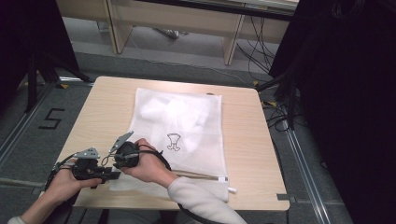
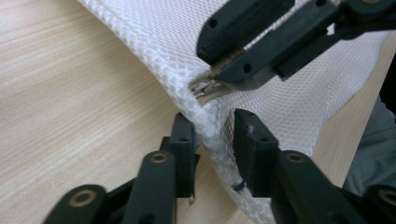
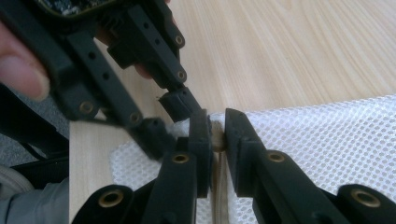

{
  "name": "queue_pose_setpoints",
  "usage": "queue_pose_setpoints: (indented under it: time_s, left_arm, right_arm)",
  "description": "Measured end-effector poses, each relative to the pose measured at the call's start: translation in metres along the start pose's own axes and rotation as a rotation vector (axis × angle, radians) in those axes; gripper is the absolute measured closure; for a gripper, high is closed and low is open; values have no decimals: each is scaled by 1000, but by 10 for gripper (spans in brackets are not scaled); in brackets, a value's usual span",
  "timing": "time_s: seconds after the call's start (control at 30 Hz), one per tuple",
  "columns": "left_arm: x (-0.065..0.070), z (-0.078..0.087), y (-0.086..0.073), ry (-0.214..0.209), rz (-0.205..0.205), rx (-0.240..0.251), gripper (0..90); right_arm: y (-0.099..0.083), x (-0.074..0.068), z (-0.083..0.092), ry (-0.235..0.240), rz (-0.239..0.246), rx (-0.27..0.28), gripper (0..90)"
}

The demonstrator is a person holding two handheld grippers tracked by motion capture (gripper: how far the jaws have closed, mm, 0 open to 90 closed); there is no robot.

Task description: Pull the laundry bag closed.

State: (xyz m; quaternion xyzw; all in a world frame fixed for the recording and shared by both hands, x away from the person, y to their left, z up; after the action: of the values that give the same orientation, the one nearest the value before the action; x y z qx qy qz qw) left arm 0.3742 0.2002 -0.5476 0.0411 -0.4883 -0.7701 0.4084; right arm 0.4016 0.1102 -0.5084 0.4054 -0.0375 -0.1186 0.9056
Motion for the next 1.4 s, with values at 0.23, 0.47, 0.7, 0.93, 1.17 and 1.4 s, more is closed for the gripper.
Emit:
queue_pose_setpoints:
  time_s: [0.23, 0.47, 0.7, 0.93, 1.17, 1.4]
  left_arm:
    - [1, 2, 2, -4, 44, -4, 823]
    - [4, 3, 4, -1, 75, 4, 850]
    - [4, 3, 4, -1, 76, 5, 856]
    - [3, 5, 5, 10, 68, 10, 857]
    - [3, 5, 5, 10, 59, 11, 857]
    - [3, 6, 5, 20, 51, 14, 856]
  right_arm:
    - [-4, 1, 3, 4, -1, -21, 822]
    - [-12, 2, 6, 20, 23, -49, 823]
    - [-19, 1, 4, 22, 11, -78, 824]
    - [-24, 1, 4, 16, 1, -101, 825]
    - [-25, 1, 5, 15, 5, -112, 825]
    - [-28, 2, 6, 19, -1, -104, 825]
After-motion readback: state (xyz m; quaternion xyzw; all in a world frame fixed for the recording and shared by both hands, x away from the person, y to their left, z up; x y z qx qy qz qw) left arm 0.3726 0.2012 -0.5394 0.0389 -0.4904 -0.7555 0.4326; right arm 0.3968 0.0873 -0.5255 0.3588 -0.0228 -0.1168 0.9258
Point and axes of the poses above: each handheld gripper's, and its own axes: z roughly backward along the jaws, y roughly out of its top, x roughly to its right, the point moved 7 cm from there along -z, roughly forward along the jaws, and after that the axes turned 9 degrees about x, right-handed, at the moved point
